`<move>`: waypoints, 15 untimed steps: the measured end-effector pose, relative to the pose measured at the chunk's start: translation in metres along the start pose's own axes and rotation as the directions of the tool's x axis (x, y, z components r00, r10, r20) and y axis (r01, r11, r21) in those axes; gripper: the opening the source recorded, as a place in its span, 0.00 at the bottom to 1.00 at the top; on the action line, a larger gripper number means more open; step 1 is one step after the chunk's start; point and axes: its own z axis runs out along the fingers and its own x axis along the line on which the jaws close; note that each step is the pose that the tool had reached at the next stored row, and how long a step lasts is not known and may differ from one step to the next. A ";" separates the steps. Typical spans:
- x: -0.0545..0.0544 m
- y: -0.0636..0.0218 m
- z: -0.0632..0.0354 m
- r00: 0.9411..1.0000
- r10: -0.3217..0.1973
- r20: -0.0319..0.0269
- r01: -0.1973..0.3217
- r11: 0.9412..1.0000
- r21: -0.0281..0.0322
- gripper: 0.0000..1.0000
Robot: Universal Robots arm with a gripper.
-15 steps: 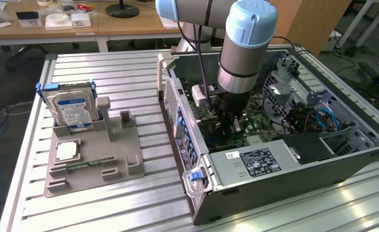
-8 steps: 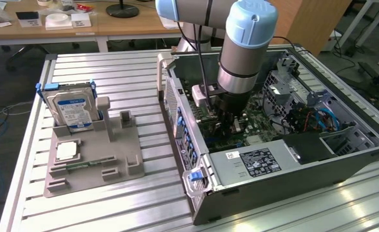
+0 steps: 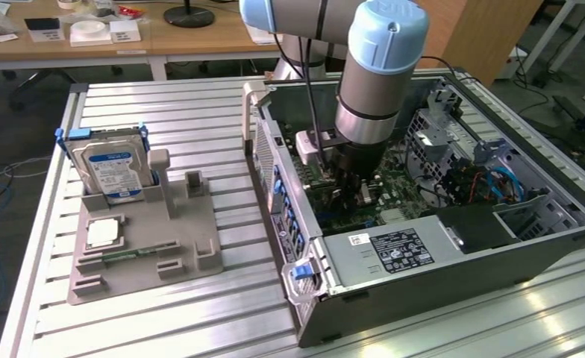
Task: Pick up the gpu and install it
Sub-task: 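Insert the gpu into the slot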
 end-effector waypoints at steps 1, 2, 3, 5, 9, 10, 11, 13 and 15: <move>0.000 0.0000 0.0000 1.000 0.000 0.000 0.000 1.000 0.000 0.28; 0.000 0.0001 0.0001 1.000 0.000 0.000 0.000 1.000 0.000 0.28; 0.000 0.0001 0.0003 1.000 0.000 0.000 0.000 1.000 0.000 0.28; 0.000 0.0003 0.0016 1.000 0.000 0.000 0.000 1.000 0.000 0.28; 0.000 0.0006 0.0069 1.000 0.000 0.000 0.000 1.000 0.000 0.28; 0.000 0.0007 0.0080 1.000 0.000 -0.001 0.000 1.000 0.000 0.28; 0.001 0.0009 0.0088 1.000 0.000 -0.001 0.000 1.000 -0.001 0.28; 0.001 0.0010 0.0096 1.000 0.000 0.000 0.000 1.000 0.000 0.28; 0.000 0.0009 0.0098 1.000 0.000 0.000 0.000 1.000 0.000 0.28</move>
